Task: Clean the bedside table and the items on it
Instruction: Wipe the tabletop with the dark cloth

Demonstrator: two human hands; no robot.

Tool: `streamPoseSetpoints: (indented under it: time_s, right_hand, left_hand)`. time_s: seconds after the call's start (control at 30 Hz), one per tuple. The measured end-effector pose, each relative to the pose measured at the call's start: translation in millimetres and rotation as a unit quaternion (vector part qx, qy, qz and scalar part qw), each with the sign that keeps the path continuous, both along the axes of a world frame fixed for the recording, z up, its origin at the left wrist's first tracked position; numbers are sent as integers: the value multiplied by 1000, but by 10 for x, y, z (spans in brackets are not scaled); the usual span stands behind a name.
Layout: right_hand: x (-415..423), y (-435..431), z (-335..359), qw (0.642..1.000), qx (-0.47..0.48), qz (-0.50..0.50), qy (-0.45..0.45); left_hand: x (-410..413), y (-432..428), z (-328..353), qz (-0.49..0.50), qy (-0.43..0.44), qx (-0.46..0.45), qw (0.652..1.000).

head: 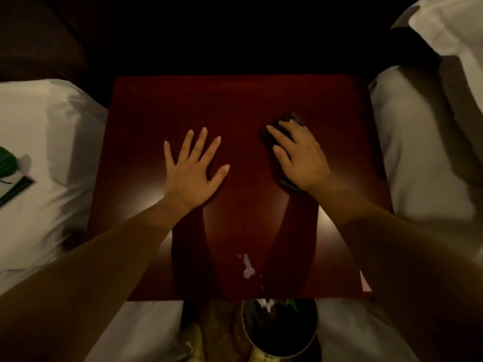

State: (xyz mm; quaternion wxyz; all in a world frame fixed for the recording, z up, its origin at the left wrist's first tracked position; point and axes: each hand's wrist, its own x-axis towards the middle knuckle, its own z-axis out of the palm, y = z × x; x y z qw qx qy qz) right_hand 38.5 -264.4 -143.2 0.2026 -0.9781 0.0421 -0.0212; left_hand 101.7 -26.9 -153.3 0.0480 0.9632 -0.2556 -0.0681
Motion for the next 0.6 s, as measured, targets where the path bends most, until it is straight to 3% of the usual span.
streamPoseSetpoints:
  time_s: [0.6]
  right_hand:
    - [-1289, 888, -14, 996, 40, -79, -5]
  left_hand:
    - [-111, 248, 3, -42, 14, 0, 999]
